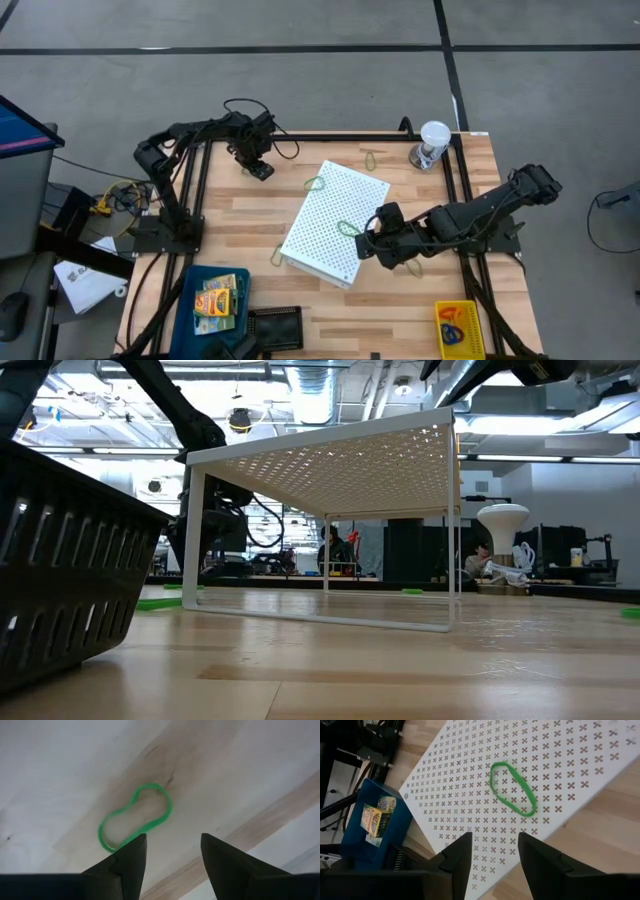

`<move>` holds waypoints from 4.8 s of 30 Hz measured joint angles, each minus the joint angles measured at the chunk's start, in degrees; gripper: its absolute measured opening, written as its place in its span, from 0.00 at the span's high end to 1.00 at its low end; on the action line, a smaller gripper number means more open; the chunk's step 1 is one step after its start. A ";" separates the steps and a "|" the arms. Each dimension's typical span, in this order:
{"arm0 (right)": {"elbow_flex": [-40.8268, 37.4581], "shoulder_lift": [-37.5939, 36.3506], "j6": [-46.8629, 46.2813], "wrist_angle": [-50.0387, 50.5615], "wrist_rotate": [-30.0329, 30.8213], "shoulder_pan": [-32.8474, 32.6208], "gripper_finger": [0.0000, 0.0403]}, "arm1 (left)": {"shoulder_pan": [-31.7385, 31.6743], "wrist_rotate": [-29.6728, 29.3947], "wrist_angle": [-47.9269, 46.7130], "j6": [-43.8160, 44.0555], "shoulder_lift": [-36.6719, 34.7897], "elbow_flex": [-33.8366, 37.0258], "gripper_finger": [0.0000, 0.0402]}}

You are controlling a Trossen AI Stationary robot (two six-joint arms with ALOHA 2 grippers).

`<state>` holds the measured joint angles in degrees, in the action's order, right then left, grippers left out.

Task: Pick & Place Office Desk Supplies
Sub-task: Put the green rubber band into the black bin

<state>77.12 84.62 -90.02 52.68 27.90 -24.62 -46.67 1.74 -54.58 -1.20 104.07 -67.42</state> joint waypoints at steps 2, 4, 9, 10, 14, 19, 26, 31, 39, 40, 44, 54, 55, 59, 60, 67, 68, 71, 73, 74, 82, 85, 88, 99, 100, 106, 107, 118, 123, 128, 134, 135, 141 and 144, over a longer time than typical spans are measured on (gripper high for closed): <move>0.00 0.00 0.00 0.01 -0.02 0.00 0.61 | 0.55 -0.50 0.00 0.09 -0.02 0.00 0.55; 0.00 0.00 0.00 0.04 -0.07 -0.04 0.61 | 0.69 -0.66 -0.18 0.47 -0.56 -0.02 0.55; 0.00 0.00 0.00 0.21 -0.07 -0.03 0.61 | 0.02 -4.96 -3.72 0.88 -0.74 -4.07 0.55; 0.00 0.00 0.02 0.21 -0.10 -0.02 0.61 | -0.15 -5.94 -4.04 0.06 -0.74 -5.52 0.55; 0.00 0.00 0.49 0.21 -0.91 0.06 0.61 | -1.36 -6.84 -6.92 -1.82 -0.29 -12.64 0.55; 0.00 0.01 1.10 0.51 -1.00 0.04 0.61 | -3.40 -5.91 -11.78 -1.45 6.26 -23.61 0.55; 0.00 0.02 1.42 0.64 -2.56 -0.19 0.61 | -3.82 -2.82 -17.58 0.14 14.82 -31.61 0.55; 0.00 0.02 0.63 0.73 -2.52 -1.41 0.61 | -3.13 -2.33 -19.92 0.16 16.85 -30.80 0.55; 0.00 0.02 1.26 1.26 -2.45 -1.66 0.61 | -3.66 -1.49 -20.68 -1.21 16.81 -24.48 0.55; 0.00 0.02 1.33 1.28 -2.45 -1.66 0.61 | -3.76 -1.45 -20.72 -1.39 16.81 -23.75 0.55; 0.00 0.02 2.08 1.28 -2.45 -1.62 0.61 | -3.46 -1.55 -20.57 -1.44 16.82 -22.32 0.55; 0.00 0.02 2.14 1.23 -2.40 -1.62 0.61 | -3.26 -1.34 -21.01 -1.53 16.81 -21.50 0.55; 0.00 0.02 2.14 1.23 -2.40 -1.62 0.61 | -3.19 -0.53 -21.16 -1.64 16.81 -20.98 0.55; 0.00 0.02 2.14 1.19 -2.40 -1.62 0.61 | -3.07 0.22 -21.73 -2.63 16.81 -18.59 0.55; 0.00 0.02 2.14 1.17 -2.40 -1.62 0.61 | -3.08 -0.05 -22.03 -2.86 16.81 -18.32 0.55; 0.00 0.02 2.80 0.82 -2.43 -1.62 0.61 | -2.97 -1.99 -21.55 -3.16 16.99 -18.25 0.55; 0.00 0.02 2.81 0.72 -2.43 -1.62 0.61 | -2.92 -1.91 -21.81 -3.76 17.25 -18.40 0.55; 0.00 0.02 2.72 0.71 -2.49 -1.93 0.61 | -3.09 -0.63 -21.72 -4.57 17.41 -18.44 0.55; 0.00 0.02 2.15 0.75 -2.51 -2.09 0.61 | -3.39 1.04 -21.54 -4.59 17.40 -18.58 0.55; 0.00 0.02 2.12 0.73 -2.52 -2.38 0.61 | -3.60 1.71 -21.67 -4.60 17.40 -18.84 0.55; 0.00 0.02 0.13 0.89 -2.43 -3.23 0.61 | -4.67 10.83 -21.52 -3.30 17.14 -20.00 0.55; 0.00 0.02 -0.11 0.92 -2.43 -3.30 0.61 | -5.43 13.26 -20.77 -1.51 17.14 -19.98 0.55; 0.00 0.02 -0.48 0.94 -2.27 -3.29 0.61 | -6.89 14.96 -19.08 0.59 16.59 -19.94 0.55; 0.00 0.02 -0.46 1.08 -0.83 -3.27 0.61 | -9.00 14.54 -11.83 4.87 12.16 -19.96 0.55; 0.00 0.02 -0.46 1.08 -0.83 -3.23 0.61 | -8.76 14.49 -11.70 4.88 12.49 -19.98 0.55; 0.00 0.02 -1.55 1.08 -0.89 -3.64 0.61 | -7.94 9.98 -9.34 4.59 14.33 -19.96 0.55; 0.00 0.02 -1.75 1.08 -0.90 -3.83 0.61 | -7.96 9.65 -9.36 4.61 14.65 -19.96 0.55; 0.00 0.02 -3.01 1.21 -1.02 -3.93 0.61 | -7.96 9.20 -8.30 2.08 16.09 -17.60 0.55; 0.00 0.02 -3.69 1.01 -1.05 -4.24 0.61 | -7.96 7.54 -8.09 -0.15 16.10 -16.14 0.55; 0.00 0.02 -3.77 1.05 -1.03 -4.24 0.61 | -7.96 7.67 -8.14 -0.48 16.09 -16.15 0.55; 0.00 0.02 -4.96 0.84 -1.03 -4.24 0.61 | -7.77 7.14 -9.52 -2.87 16.09 -16.15 0.55; 0.00 0.02 -4.98 0.84 -1.03 -4.24 0.61 | -7.68 6.98 -9.43 -2.95 16.09 -16.17 0.55; 0.00 0.02 -5.01 0.80 -1.03 -4.24 0.61 | -6.98 5.51 -10.43 -3.22 16.06 -16.17 0.55; 0.00 0.02 -5.01 0.51 -1.03 -4.36 0.61 | -6.98 5.78 -10.90 -4.30 16.06 -16.17 0.55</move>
<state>77.12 84.64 -95.02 53.19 26.87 -28.98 -53.65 7.52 -65.48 -5.50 120.14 -83.59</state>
